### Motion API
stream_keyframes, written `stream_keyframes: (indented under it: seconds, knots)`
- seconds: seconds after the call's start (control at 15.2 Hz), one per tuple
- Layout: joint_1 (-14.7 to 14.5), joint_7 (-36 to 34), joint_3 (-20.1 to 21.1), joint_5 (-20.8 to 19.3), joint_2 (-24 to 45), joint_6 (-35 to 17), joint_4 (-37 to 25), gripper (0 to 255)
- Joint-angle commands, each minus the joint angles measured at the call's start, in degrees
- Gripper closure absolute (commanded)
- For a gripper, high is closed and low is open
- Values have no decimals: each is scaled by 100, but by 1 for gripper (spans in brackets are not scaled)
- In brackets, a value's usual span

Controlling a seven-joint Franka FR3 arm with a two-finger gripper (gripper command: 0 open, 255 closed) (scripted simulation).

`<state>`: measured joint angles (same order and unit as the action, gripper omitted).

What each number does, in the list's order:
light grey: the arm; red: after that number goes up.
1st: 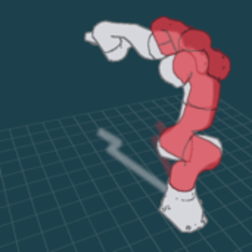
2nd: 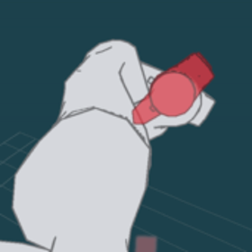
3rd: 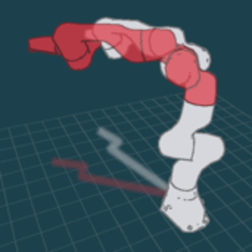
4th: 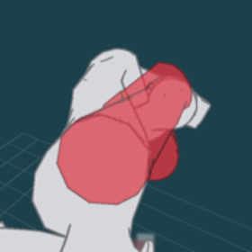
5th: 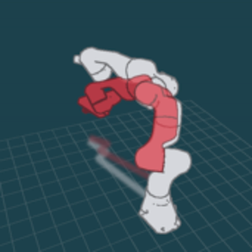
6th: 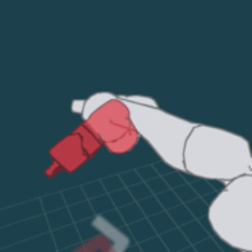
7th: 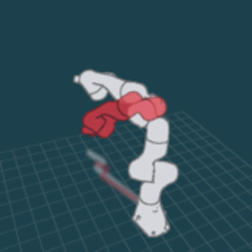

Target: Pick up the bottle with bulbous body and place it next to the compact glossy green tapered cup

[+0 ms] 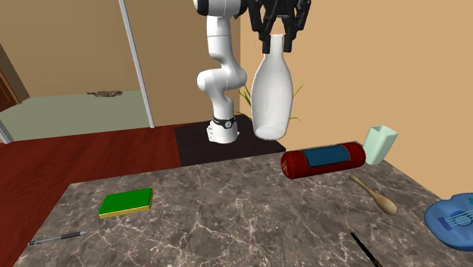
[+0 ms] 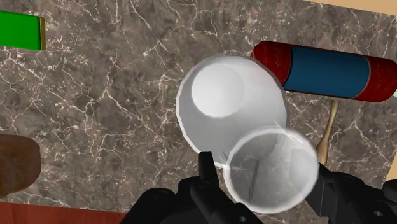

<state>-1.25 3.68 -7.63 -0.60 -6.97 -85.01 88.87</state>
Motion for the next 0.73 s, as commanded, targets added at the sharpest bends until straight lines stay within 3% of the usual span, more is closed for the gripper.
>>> stream_keyframes:
  seconds: [0.0, 0.66]
  knots:
    - [-114, -284, 160, -17, -177, -47, 222, 255]
    - [-678, -1715, 1028, 50, -423, -54, 484, 255]
